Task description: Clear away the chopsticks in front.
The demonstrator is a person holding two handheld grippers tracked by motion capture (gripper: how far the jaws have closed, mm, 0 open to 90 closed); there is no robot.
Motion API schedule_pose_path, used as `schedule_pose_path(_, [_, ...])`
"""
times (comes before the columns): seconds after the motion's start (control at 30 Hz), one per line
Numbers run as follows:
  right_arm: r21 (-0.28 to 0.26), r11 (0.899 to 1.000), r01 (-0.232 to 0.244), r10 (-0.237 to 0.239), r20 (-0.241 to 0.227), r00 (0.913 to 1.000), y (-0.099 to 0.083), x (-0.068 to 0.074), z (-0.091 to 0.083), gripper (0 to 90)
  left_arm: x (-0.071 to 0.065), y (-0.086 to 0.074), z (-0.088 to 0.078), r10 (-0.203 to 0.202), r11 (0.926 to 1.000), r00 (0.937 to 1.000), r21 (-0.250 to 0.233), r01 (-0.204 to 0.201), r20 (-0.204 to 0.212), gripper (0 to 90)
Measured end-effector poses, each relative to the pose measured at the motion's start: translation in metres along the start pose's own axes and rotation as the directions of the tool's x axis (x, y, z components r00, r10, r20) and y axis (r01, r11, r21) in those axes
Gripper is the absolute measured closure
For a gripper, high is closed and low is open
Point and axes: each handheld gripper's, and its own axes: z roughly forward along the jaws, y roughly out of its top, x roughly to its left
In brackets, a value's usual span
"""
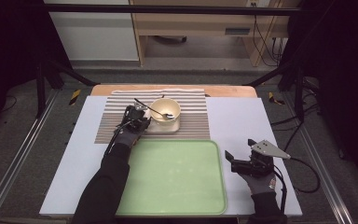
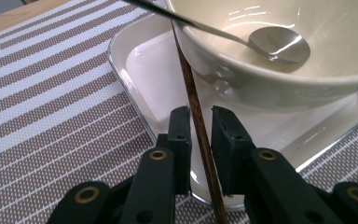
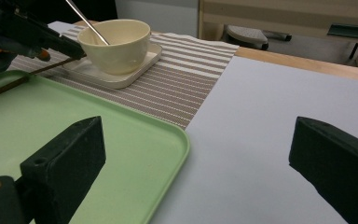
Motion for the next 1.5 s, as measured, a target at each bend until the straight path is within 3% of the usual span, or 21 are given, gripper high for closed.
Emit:
schedule_pose_path(0.2, [-0.001, 1.000, 0.002, -0.002, 0.001, 1.0000, 0.000, -0.001, 0.000, 4.0, 0.000, 0.001, 0.004, -0.021, 0.9998, 0.9997, 0.004, 0.021, 0.008, 82.2])
schedule_pose_path(0.6, [0.000, 1.000, 0.000, 0.000, -0.002, 1.0000, 0.000, -0.001, 0.000, 4.1, 0.003, 0.000, 0.000, -0.067, 0.9976, 0.9976, 0.013, 0.067, -0.020, 85.0])
schedule_pose_path(1.0, [-0.002, 1.000, 0.001, -0.001, 0.001, 1.0000, 0.000, -0.001, 0.000, 4.1, 0.007, -0.003, -0.025, -0.087, 0.9961, 0.9951, -0.017, 0.086, -0.046, 85.0])
schedule_pose_path(1.5, [-0.006, 1.000, 0.000, 0.000, 0.004, 1.0000, 0.001, -0.001, -0.001, 3.9, 0.023, -0.032, -0.065, -0.130, 0.9907, 0.9874, -0.053, 0.126, -0.090, 85.0])
